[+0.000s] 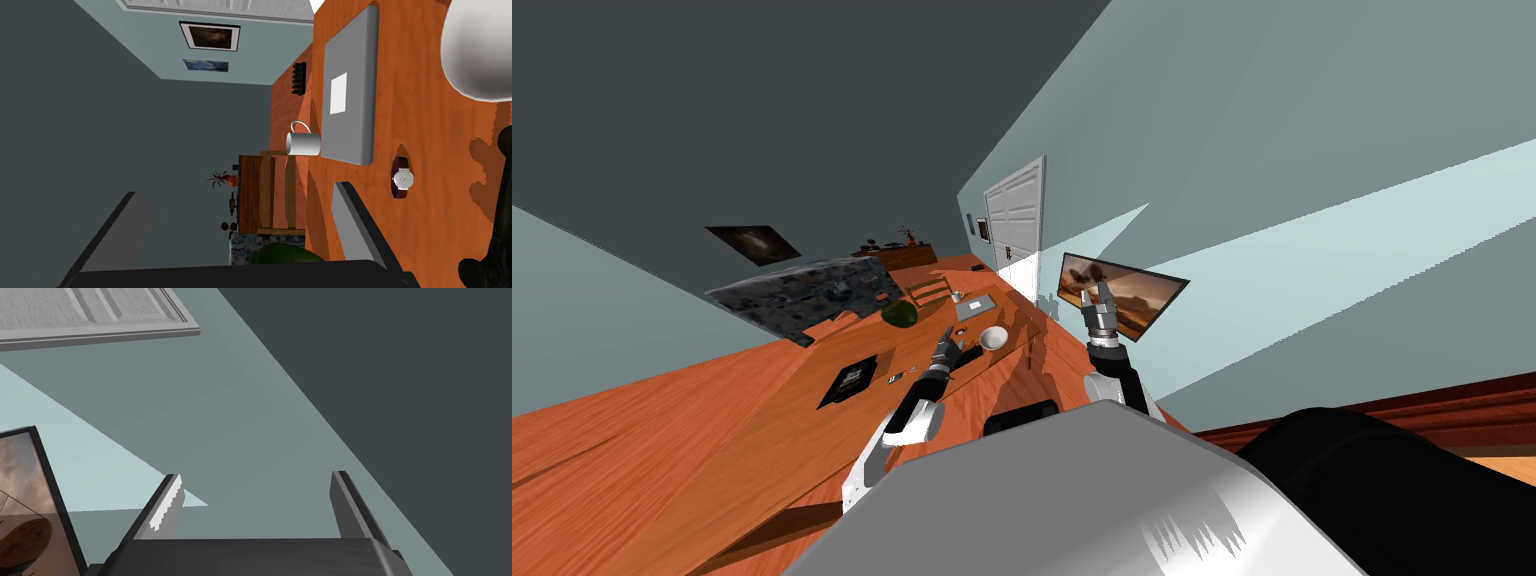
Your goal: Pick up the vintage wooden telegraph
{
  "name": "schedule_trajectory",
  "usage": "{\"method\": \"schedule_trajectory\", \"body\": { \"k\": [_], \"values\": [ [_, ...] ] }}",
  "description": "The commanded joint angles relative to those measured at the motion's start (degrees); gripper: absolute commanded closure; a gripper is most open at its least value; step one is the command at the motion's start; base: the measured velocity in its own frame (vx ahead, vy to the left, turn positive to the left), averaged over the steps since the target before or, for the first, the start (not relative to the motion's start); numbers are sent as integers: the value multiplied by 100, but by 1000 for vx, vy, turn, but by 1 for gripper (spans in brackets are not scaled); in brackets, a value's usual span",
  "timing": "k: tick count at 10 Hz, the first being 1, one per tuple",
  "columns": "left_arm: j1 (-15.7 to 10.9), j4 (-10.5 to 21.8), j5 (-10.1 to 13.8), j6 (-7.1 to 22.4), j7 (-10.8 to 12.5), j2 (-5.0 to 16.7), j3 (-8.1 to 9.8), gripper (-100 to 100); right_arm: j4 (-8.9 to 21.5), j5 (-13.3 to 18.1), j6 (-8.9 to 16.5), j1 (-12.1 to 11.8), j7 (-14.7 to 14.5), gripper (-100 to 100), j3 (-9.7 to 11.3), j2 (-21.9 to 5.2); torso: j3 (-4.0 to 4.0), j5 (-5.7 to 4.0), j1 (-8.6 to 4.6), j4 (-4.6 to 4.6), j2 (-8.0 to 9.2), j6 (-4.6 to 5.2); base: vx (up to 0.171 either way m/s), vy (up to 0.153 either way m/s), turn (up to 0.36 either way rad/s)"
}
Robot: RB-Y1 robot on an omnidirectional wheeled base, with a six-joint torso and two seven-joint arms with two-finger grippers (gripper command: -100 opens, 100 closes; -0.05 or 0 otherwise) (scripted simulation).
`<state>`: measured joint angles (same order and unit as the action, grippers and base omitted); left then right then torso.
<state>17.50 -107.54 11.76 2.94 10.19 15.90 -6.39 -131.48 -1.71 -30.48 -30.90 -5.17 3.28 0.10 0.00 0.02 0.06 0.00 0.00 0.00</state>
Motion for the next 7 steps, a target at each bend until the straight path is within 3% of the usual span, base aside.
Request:
{"method": "schedule_trajectory", "body": {
  "k": [1,2,3,4,7],
  "values": [
    [-109,175,98,286,107,56,-35,-100,0,0,0,0,0,0,0,0,0,0,0,0,0,0,1,21,-15],
    [-109,175,98,314,107,56,-35,-100,0,0,0,0,0,0,0,0,0,0,2,0,0,0,2,19,-8],
    [-194,317,177,553,202,100,-64,-100,0,0,0,0,0,0,0,0,0,0,0,0,-1,0,4,22,-23],
    [-194,317,177,570,202,100,-64,-100,0,0,0,0,0,0,0,0,-1,0,2,0,-2,1,6,18,-17],
    [-369,595,316,1002,399,181,-112,-100,0,0,0,0,0,0,0,0,0,0,0,0,-1,0,4,20,-29]
  ]
}}
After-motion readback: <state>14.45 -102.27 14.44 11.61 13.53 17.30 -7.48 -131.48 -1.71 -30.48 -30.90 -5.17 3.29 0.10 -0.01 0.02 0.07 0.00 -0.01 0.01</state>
